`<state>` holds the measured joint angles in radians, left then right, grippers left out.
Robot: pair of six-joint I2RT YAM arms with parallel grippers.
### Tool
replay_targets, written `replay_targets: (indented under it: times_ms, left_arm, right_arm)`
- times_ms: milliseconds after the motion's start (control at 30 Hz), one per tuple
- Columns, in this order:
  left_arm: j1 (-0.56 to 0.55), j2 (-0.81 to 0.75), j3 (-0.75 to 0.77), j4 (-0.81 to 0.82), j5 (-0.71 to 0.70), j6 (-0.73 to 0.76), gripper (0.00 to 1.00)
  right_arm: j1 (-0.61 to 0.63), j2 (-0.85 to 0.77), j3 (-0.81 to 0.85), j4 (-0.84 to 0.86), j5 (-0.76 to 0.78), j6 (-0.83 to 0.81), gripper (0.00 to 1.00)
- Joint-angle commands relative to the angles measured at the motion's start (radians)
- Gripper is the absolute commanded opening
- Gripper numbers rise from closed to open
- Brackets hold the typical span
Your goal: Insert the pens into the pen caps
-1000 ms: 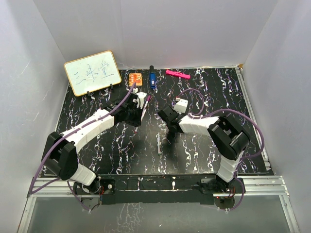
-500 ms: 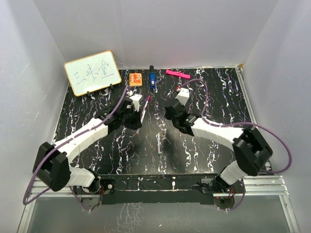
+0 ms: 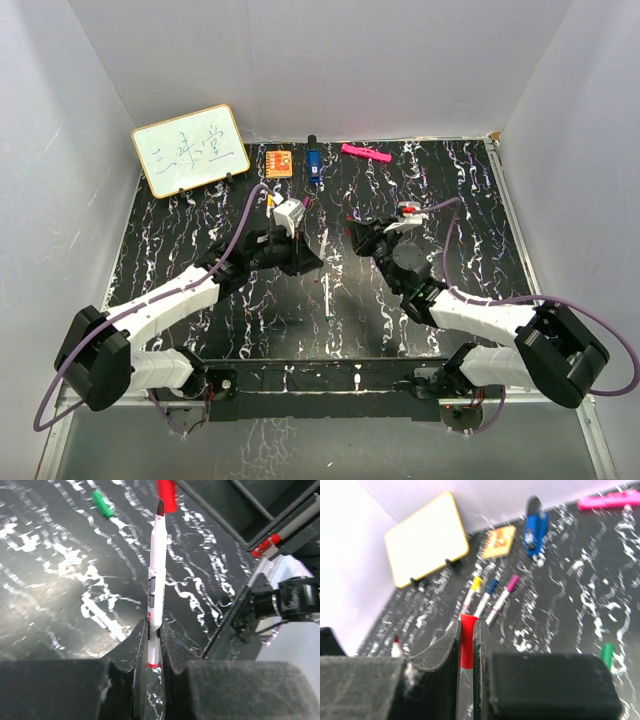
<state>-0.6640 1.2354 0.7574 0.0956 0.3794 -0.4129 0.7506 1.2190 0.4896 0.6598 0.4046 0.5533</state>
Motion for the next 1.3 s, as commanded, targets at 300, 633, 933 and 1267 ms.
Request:
replay_targets:
  times_ms: [300,633,933,1267]
  left_arm:
    - [-0.101,0.026,-0.03,0.247,0.07,-0.054,0.0]
    - [-0.106,0.014,-0.022,0.261,0.059,-0.058,0.0]
    - [-0.106,-0.015,-0.025,0.289,0.058,-0.052,0.0]
    - [-0.107,-0.015,-0.029,0.296,0.062,-0.053,0.0]
  right_arm:
    - [-0.001,-0.037,-0.109,0.655,-0.143,-0.062,0.0]
    - [-0.001,-0.013,-0.096,0.658,-0.166,-0.036,0.0]
    - [-0.001,-0.002,-0.091,0.637,-0.163,-0.043,0.0]
    - [-0.001,0.01,-0.08,0.635,-0.167,-0.04,0.0]
